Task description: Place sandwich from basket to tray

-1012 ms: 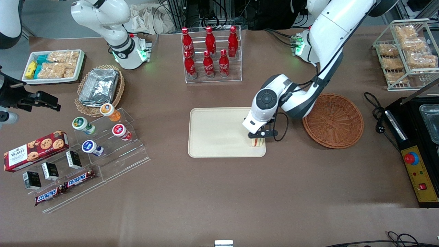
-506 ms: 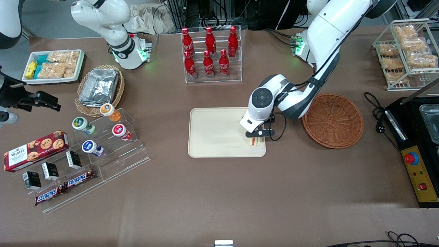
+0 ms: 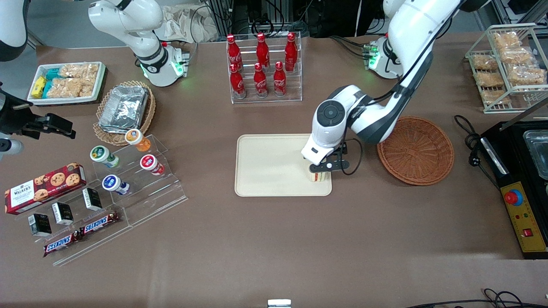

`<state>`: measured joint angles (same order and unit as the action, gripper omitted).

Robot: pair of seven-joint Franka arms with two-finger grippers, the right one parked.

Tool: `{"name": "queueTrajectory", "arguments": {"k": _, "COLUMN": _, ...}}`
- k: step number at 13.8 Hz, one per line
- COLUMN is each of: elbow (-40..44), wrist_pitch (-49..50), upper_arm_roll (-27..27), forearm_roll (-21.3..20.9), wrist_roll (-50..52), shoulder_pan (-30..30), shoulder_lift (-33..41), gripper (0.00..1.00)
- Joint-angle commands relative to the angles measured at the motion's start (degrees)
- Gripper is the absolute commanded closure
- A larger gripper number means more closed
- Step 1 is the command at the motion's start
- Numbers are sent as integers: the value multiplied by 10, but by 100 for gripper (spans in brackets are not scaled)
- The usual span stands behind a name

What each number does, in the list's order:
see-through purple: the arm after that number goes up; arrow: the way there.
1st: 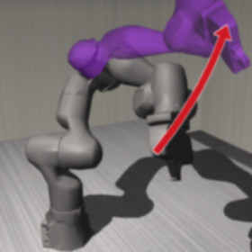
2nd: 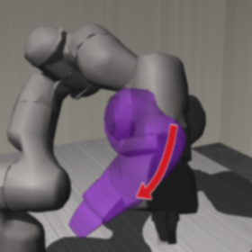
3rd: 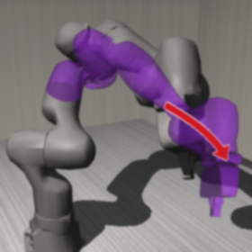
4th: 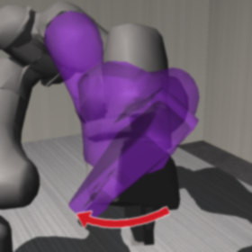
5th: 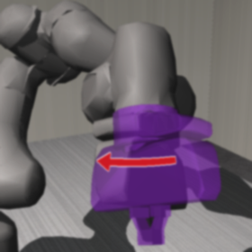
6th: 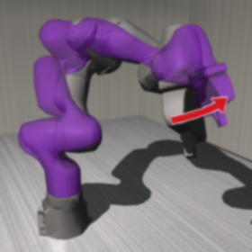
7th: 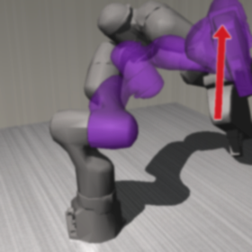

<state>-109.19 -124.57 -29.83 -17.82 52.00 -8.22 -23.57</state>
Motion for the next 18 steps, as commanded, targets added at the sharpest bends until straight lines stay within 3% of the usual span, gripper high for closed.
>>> {"name": "queueTrajectory", "arguments": {"k": 1, "elbow": -10, "wrist_pitch": 54, "upper_arm_roll": -1, "forearm_roll": 49, "wrist_roll": -85, "shoulder_pan": 33, "shoulder_lift": 79, "gripper": 0}}
{"name": "queueTrajectory", "arguments": {"k": 4, "elbow": -9, "wrist_pitch": 113, "upper_arm_roll": 0, "forearm_roll": 91, "wrist_roll": -209, "shoulder_pan": 95, "shoulder_lift": 135, "gripper": 0}}
{"name": "queueTrajectory", "arguments": {"k": 8, "elbow": -8, "wrist_pitch": 151, "upper_arm_roll": 1, "forearm_roll": 113, "wrist_roll": -317, "shoulder_pan": 161, "shoulder_lift": 185, "gripper": 0}}
{"name": "queueTrajectory", "arguments": {"k": 18, "elbow": 40, "wrist_pitch": 228, "upper_arm_roll": 16, "forearm_roll": 145, "wrist_roll": -438, "shoulder_pan": 243, "shoulder_lift": 225, "gripper": 0}}
